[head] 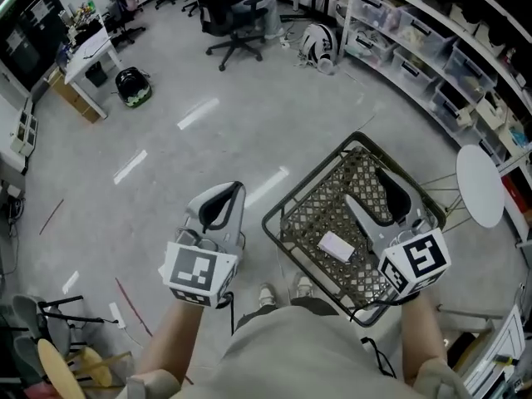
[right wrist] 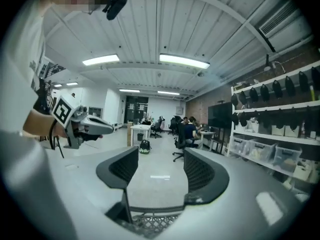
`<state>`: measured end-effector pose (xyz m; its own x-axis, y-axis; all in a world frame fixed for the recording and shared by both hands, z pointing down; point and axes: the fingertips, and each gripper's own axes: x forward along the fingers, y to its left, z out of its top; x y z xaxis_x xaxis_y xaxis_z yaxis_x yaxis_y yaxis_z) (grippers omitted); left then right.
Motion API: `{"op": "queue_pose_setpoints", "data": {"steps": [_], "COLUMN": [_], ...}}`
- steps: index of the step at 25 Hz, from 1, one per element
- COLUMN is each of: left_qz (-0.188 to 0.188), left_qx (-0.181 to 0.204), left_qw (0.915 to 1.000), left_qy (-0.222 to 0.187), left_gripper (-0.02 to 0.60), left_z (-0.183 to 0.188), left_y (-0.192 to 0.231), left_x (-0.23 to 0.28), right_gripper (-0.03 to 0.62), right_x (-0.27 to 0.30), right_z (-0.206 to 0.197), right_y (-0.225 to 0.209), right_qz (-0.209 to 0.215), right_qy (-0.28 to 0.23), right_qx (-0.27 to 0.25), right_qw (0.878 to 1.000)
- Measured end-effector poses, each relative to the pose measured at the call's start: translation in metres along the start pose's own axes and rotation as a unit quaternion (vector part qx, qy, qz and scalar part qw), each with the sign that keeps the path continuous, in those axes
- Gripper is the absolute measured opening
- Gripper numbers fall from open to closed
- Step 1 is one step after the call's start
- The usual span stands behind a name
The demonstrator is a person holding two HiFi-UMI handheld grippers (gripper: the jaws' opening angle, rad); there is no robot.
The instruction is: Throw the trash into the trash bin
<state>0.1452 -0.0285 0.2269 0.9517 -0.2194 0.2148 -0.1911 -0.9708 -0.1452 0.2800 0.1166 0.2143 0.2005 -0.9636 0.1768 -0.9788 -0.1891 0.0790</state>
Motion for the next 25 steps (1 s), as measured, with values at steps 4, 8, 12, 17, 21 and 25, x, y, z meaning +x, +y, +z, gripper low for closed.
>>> {"op": "queue_pose_setpoints", "data": {"steps": [4,8,12,17,21,25], "left_qz": [-0.043,-0.079,-0.111,-0.134,-0.143,-0.162], "left_qx": [-0.001,0.000,-0.006,-0.015,-0.035,-0.041], "left_qw": [0.9988,0.9944,0.9873,0.9767,0.9686,0.9553], "left_qy": [0.023,0.070,0.114,0.167,0.201,0.244], "left_gripper": [0.002,0.002,0.003,0.002,0.002,0.002], "left_z": [-0.031,-0.071,-0.115,-0.172,-0.206,-0.242], "left_y": [-0.028,-0.059,-0.088,-0.117,-0.126,-0.142], "left_x": [0.031,0.060,0.081,0.097,0.098,0.097], "right_gripper": [0.291,0.313,0.322,0.324,0.333,0.351], "right_x": [0.004,0.008,0.006,-0.001,-0.003,-0.005], "right_z": [-0.058,-0.121,-0.194,-0.295,-0.357,-0.406], "right_y": [-0.004,-0.008,-0.007,-0.004,0.007,0.022], "right_qz": [-0.010,-0.002,0.014,0.021,0.029,0.047], "right_qy": [0.052,0.109,0.164,0.243,0.298,0.348], "right_qx": [0.003,0.006,0.030,0.061,0.074,0.081], "right_qw": [0.999,0.994,0.986,0.968,0.951,0.933]}}
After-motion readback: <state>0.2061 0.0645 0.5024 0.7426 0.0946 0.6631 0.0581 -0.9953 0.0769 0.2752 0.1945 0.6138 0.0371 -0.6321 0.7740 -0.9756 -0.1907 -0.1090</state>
